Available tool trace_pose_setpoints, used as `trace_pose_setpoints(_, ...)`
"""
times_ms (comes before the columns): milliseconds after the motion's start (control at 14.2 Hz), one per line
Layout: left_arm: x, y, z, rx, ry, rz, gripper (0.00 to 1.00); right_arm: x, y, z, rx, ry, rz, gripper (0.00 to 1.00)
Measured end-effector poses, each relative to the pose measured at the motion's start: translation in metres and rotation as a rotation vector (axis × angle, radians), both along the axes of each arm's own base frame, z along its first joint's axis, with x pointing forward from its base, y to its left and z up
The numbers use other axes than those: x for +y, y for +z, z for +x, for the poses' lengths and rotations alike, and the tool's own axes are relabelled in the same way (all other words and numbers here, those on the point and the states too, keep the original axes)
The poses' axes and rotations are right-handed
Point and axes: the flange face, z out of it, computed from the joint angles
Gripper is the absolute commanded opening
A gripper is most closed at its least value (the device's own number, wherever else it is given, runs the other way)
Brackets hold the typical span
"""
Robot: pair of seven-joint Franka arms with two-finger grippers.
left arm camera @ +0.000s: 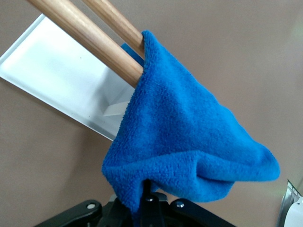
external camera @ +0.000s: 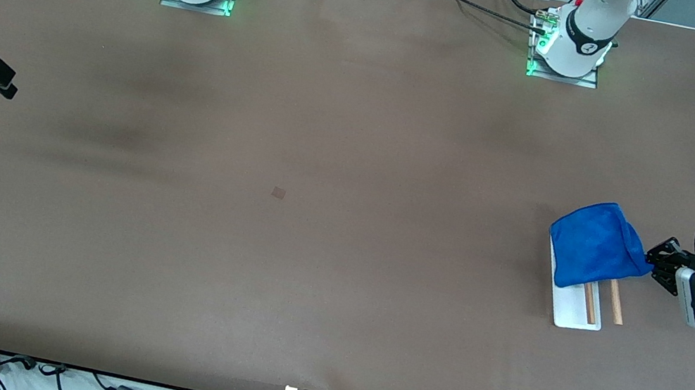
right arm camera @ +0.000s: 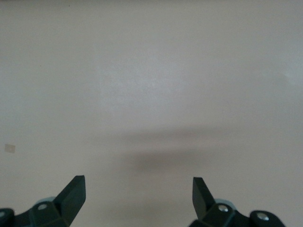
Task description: Pass towel and hang on rack
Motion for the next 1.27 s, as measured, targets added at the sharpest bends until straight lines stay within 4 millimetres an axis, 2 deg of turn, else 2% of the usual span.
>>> trace_pose_setpoints(71, 0.0, -0.001, 0.0, 0.0, 0.0, 0.0, 0.74, 0.0, 0.001, 0.001, -0.006, 0.0, -0.001, 1.0)
trace_pose_setpoints(141, 0.0, -0.001, 0.0, 0.0, 0.0, 0.0, 1.0, 0.0, 0.003, 0.003, -0.013, 0.001, -0.002, 1.0)
trace_pose_setpoints(424, 0.007, 0.0, -0.001, -0.007, 0.001, -0.002, 1.0, 0.01, 0.007, 0.011, -0.016, 0.021, -0.005, 1.0)
trace_pose_setpoints(848, 0.013, 0.012, 0.003, -0.03, 0.004, 0.004, 1.0, 0.01, 0.008, 0.009, 0.004, 0.02, -0.003, 1.0)
trace_pose_setpoints(989, 0.011, 0.023, 0.004, -0.031, -0.004, 0.003, 1.0, 0.008, 0.008, 0.009, 0.006, 0.018, -0.002, 1.0)
trace_pose_setpoints(1272, 0.009, 0.06, 0.007, -0.027, -0.029, -0.005, 1.0, 0.018, 0.007, 0.009, 0.009, 0.037, 0.001, 1.0)
